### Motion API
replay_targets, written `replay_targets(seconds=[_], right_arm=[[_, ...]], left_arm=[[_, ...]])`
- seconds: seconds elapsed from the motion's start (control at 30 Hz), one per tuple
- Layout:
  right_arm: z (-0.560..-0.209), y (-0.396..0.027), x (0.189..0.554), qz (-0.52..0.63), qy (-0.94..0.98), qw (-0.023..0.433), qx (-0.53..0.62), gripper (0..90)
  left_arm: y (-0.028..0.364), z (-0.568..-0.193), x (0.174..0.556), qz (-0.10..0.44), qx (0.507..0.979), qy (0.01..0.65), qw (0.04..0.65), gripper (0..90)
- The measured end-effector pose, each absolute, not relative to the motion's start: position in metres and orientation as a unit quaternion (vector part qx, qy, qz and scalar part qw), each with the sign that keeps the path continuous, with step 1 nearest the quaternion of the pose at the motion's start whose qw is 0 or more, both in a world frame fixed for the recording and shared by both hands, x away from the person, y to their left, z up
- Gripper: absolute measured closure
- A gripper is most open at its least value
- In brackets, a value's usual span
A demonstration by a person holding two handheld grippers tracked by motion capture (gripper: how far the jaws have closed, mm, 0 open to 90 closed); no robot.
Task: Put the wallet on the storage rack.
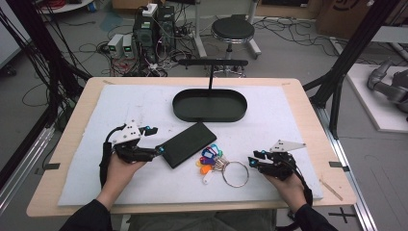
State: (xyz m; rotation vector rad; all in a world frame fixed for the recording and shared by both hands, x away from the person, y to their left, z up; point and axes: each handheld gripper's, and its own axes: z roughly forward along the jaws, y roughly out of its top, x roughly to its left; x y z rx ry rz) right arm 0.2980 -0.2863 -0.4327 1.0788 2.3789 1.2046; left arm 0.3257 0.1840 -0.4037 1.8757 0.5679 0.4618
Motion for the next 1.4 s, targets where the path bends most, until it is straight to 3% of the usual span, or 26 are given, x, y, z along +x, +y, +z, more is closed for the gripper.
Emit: replay_targets(seconds=[0.33, 0.77, 1.23, 1.4], right_arm=[[-0.444, -0.27, 0.301, 0.385, 0.848, 0.103, 0.35, 70.8], [-0.448, -0.264, 0.302, 0.355, 0.861, 0.123, 0.342, 86.2], [-0.431, -0.29, 0.31, 0.415, 0.807, 0.155, 0.391, 87.7], [-0.426, -0.297, 0.309, 0.451, 0.783, 0.144, 0.403, 87.7]], left_arm=[[0.187, -0.404, 0.323, 0.2, 0.79, 0.242, 0.528, 31.8], [0.19, -0.404, 0.32, 0.205, 0.789, 0.247, 0.524, 31.3], [0.189, -0.405, 0.319, 0.208, 0.793, 0.244, 0.518, 31.3], [0.188, -0.404, 0.318, 0.208, 0.792, 0.244, 0.52, 31.3]])
